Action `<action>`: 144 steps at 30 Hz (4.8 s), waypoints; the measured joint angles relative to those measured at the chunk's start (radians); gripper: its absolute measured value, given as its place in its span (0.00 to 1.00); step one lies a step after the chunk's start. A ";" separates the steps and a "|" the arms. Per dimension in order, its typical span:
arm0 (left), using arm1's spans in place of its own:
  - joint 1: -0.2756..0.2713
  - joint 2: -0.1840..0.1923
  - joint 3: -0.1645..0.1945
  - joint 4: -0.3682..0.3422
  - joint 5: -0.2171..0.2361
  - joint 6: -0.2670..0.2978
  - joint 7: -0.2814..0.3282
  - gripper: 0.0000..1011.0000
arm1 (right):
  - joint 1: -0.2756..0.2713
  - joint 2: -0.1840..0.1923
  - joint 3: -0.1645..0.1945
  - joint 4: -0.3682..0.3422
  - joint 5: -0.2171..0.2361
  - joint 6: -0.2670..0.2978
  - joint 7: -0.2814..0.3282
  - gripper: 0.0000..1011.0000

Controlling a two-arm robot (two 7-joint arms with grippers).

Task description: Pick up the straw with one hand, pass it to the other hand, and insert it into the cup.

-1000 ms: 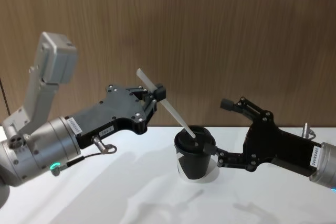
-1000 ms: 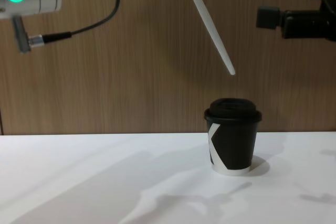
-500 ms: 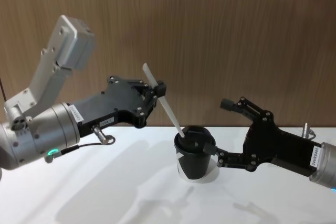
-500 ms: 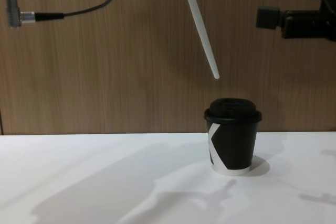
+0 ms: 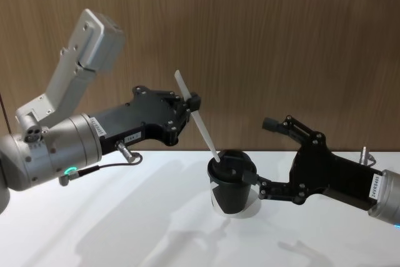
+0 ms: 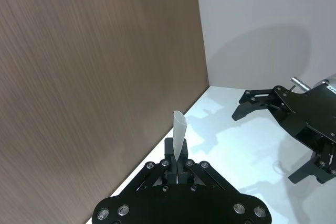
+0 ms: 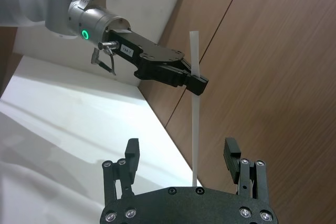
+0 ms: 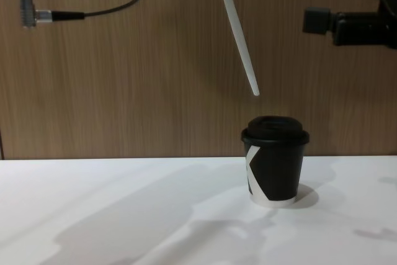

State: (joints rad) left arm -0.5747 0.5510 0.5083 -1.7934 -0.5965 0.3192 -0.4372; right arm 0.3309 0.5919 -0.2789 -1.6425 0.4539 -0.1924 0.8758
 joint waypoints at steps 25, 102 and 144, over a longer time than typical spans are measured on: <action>-0.064 -0.055 0.049 0.114 0.008 0.015 0.002 0.01 | 0.000 0.000 0.000 0.000 0.000 0.000 0.000 0.99; -0.119 -0.156 0.101 0.261 0.081 0.012 -0.043 0.02 | 0.000 0.000 0.000 0.000 0.000 0.000 0.000 0.99; -0.073 -0.145 0.071 0.238 0.080 -0.052 -0.027 0.99 | -0.009 -0.014 0.007 -0.015 0.029 0.040 -0.044 0.99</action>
State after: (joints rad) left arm -0.6473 0.4063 0.5790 -1.5558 -0.5169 0.2671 -0.4642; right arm 0.3214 0.5782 -0.2717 -1.6575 0.4825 -0.1527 0.8314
